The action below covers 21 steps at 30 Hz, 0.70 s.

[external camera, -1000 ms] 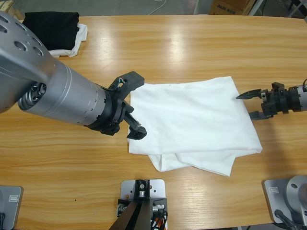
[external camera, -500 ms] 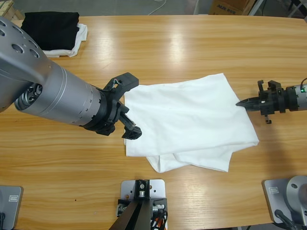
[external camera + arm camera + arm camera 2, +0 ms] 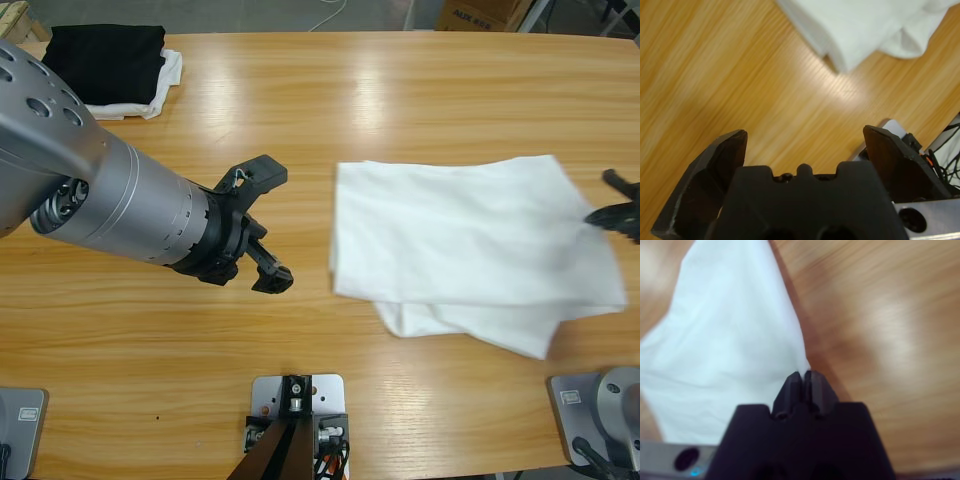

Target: Fold clothes

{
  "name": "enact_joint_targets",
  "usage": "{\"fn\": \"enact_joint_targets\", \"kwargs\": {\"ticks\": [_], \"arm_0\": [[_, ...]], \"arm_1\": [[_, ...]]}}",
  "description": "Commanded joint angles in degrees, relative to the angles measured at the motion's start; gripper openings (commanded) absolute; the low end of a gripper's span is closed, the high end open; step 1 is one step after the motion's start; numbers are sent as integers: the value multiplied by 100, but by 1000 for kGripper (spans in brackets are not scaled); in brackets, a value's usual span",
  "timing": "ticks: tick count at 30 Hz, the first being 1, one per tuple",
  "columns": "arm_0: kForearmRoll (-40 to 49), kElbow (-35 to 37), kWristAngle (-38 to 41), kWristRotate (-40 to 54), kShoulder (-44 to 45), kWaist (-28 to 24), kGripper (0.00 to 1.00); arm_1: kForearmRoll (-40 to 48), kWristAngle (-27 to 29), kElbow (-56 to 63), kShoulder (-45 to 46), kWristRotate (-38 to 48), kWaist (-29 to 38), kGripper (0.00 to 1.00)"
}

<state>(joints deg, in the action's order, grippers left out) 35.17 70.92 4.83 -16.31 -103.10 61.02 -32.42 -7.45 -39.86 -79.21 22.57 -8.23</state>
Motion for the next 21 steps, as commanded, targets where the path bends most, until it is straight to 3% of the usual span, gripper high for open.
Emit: {"fn": "enact_joint_targets", "kwargs": {"ticks": [1,4,6,8,10,14,17,21], "arm_0": [[4,-254,-17,14,-17,31,904],[-19,-254,-17,14,-17,33,904],[-19,-271,-17,14,-17,33,904],[-43,-301,-17,7,-17,33,904],[-119,-350,-17,-3,-17,40,904],[-229,-394,-8,-12,-70,54,904],[-254,-407,-8,-12,-80,59,904],[-312,-438,-8,-12,-113,59,904]], "arm_1": [[-1743,1921,-1314,260,-46,384,0],[-1957,2288,-1571,200,-151,440,0],[-2114,2584,-1713,127,-188,841,0],[-2379,2865,-1943,135,-70,1597,0],[-2757,3197,-2290,14,164,2759,0],[-3058,3410,-2474,-819,679,4817,0],[-3086,3417,-2641,-1281,919,5590,0],[-3165,3317,-3067,-1730,967,6040,0]]}}
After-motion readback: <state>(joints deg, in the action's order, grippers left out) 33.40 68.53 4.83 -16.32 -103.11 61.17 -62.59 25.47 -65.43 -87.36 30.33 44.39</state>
